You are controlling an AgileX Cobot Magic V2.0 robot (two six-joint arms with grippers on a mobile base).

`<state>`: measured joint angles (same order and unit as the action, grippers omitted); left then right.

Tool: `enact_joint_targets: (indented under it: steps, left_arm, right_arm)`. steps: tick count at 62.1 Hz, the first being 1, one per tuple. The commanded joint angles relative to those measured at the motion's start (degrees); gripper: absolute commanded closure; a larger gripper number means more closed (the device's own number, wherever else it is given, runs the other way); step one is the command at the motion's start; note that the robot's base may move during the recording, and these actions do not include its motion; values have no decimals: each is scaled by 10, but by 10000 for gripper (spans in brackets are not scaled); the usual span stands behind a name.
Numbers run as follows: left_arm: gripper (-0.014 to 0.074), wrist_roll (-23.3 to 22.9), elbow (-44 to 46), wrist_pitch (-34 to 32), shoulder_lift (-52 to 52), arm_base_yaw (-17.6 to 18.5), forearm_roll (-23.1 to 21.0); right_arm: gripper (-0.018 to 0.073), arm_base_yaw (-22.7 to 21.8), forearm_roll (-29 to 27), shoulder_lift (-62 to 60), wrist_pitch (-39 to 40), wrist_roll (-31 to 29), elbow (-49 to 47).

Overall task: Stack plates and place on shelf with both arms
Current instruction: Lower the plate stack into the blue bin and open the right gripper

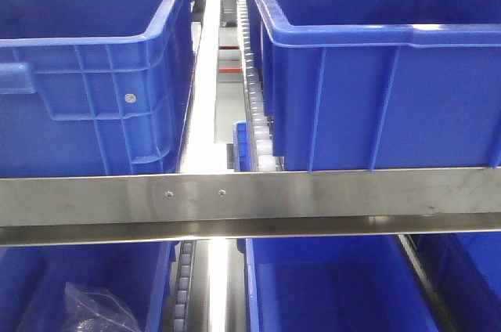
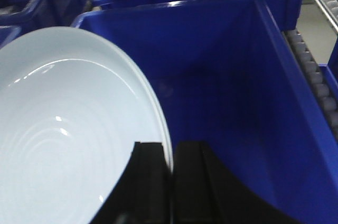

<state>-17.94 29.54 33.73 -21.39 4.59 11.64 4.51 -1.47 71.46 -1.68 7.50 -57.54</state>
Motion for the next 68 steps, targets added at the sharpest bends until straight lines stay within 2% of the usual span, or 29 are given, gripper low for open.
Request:
enact_joint_targets:
  steps: [1,4,9,11,12,16,17,30,35,40,46,50,68]
  left_arm:
    - [507,-1,16,-45,-3,3,4]
    - [507,-1,16,-45,-3,3,4]
    - [507,-1,16,-45,-3,3,4]
    - [507,-1,16,-45,-3,3,4]
    - [507,-1,16,-45,-3,3,4]
    - [507,-1,16,-45,-3,3,4]
    - [507,-1,16,-45,-3,3,4]
    - [507,-1,16,-45,-3,3,4]
    - [507,-1,16,-45,-3,3,4]
    - [507,-1,16,-45,-3,3,4]
    - [507,-1,16,-45,-3,3,4]
    - [507,-1,16,-45,-3,3,4]
    - [507,-1,16,-45,-3,3,4]
  right_arm:
    - [505,-22,1,48,66,-1,-72]
    - [447,-32,1,78,67,-1,-103]
    - [241,-38,1,119,63,-1,-144]
    - [103,-40,0,130,59,-1,-156]
    - [61,-41,0,133,57,-1,-161]
    - [-72,-41,0,137,57,-1,-166]
    - [-78,-41,0,137,57,-1,-166]
    - [25,-41,0,92,-1,-1,-156]
    - [107,-41,0,50,-10,-1,-130]
    - [244,-41,0,-3,-8,-1,-88]
    - [515,-41,0,-85,8,-1,-16]
    - [491,-41,0,-144,17,-1,42]
    - [503,-41,1,-345,65,-1,265]
